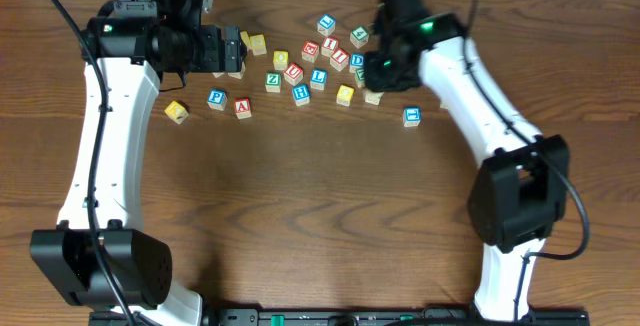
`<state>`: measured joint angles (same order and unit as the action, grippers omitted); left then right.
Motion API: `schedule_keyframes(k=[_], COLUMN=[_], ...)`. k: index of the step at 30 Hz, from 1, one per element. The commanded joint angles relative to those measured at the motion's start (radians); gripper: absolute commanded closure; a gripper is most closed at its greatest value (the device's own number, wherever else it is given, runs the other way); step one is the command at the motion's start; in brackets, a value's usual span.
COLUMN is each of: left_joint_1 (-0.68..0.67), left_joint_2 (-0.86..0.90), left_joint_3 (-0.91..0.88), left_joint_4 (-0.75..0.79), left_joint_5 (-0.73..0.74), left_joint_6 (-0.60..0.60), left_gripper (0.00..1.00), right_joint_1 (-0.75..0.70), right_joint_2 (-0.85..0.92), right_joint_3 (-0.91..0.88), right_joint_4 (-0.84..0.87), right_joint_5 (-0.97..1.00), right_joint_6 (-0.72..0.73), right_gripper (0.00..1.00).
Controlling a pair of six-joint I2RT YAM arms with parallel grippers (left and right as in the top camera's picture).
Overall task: Spell out CORL
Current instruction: 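Lower the right gripper, grasp the yellow C block and lift it, then carry the C block to the open table area and release it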
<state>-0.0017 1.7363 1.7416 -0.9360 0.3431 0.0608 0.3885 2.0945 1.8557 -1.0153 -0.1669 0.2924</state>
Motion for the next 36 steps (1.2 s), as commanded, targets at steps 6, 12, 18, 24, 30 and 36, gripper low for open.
schedule_keyframes(k=[6,12,18,24,30,36], left_joint_1=[0.002,0.002,0.002,0.002,0.002,0.002], left_joint_2=[0.007,0.007,0.007,0.007,0.007,0.007], left_joint_3=[0.027,0.027,0.027,0.027,0.027,0.027], left_joint_4=[-0.002,-0.002,-0.002,-0.002,-0.002,-0.002], left_joint_5=[0.015,0.015,0.015,0.015,0.015,0.015], left_joint_6=[0.014,0.014,0.014,0.014,0.014,0.014], left_gripper=[0.02,0.02,0.02,0.02,0.02,0.02], right_joint_1=[0.245,0.345,0.393,0.413,0.418,0.424], right_joint_2=[0.07,0.13,0.183,0.213,0.235,0.235], right_joint_3=[-0.005,-0.005,-0.005,-0.005,-0.005,-0.005], right_joint_4=[-0.002,0.016,0.079,0.111,0.113,0.114], right_joint_5=[0.175,0.307,0.307,0.307,0.307,0.303], right_joint_6=[0.289,0.503,0.579,0.613,0.632,0.631], right_gripper=[0.88,0.89,0.83,0.87,0.82,0.68])
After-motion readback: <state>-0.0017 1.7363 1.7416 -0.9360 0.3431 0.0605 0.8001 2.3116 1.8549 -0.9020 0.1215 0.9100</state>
